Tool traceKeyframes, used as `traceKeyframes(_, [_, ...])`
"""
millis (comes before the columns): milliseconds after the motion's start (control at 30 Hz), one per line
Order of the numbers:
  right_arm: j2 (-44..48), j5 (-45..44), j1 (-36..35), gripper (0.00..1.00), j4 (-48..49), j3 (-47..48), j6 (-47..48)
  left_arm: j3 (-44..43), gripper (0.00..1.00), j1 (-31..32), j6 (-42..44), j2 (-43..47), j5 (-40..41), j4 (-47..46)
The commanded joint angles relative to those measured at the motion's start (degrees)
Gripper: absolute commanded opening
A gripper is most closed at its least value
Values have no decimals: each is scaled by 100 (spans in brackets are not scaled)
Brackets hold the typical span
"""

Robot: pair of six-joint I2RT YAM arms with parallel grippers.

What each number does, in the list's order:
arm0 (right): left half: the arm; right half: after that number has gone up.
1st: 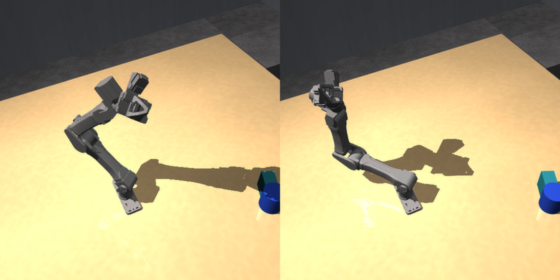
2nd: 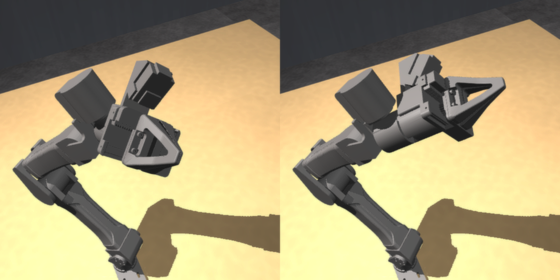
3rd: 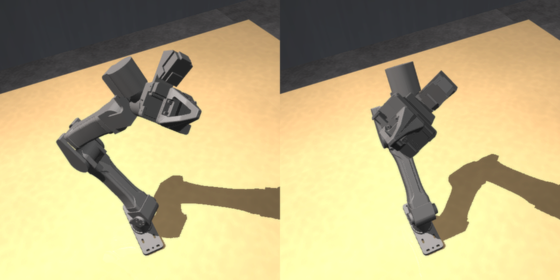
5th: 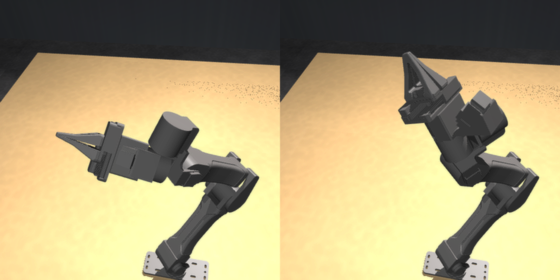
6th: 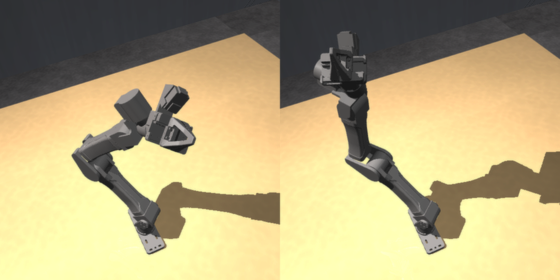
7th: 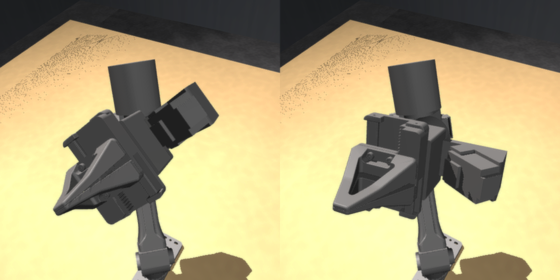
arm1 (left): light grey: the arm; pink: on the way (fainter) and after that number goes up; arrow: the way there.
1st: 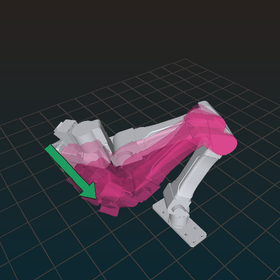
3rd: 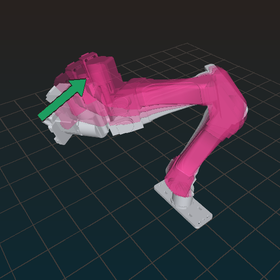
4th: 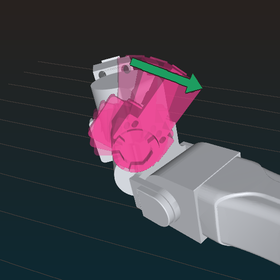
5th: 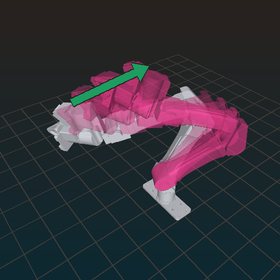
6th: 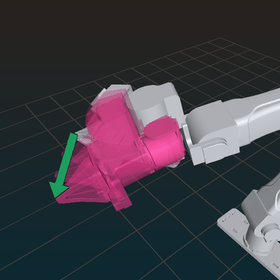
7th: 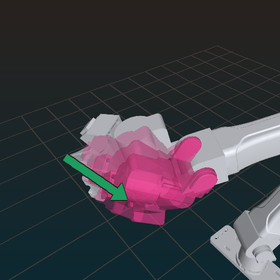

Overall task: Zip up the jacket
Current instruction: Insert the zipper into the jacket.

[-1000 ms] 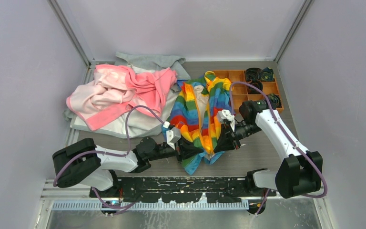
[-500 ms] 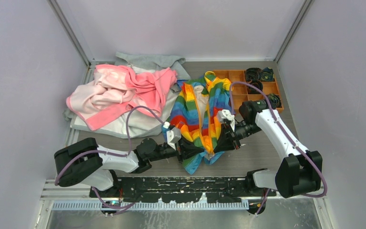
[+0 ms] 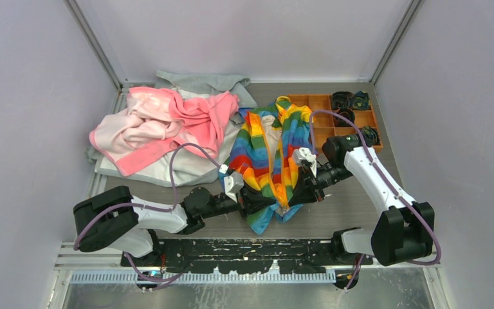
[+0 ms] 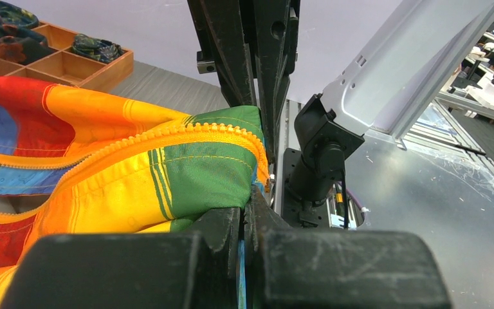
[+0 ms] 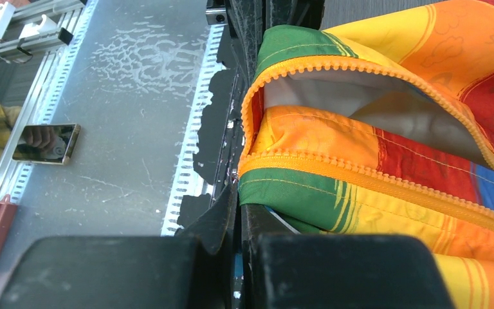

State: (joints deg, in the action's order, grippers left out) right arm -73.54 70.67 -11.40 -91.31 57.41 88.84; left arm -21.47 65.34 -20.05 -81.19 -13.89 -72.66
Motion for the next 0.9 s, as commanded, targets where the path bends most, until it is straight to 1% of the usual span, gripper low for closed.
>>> traceKeyframes(0, [-14, 296, 9, 1, -168, 69, 85, -102, 0, 64, 177, 59, 71, -564])
traceKeyframes(633, [-31, 337, 15, 1, -203, 113, 6, -27, 0, 96, 230, -37, 169, -564])
traceKeyframes(867, [-37, 342, 15, 1, -209, 113, 9, 72, 0, 93, 289, 78, 269, -573])
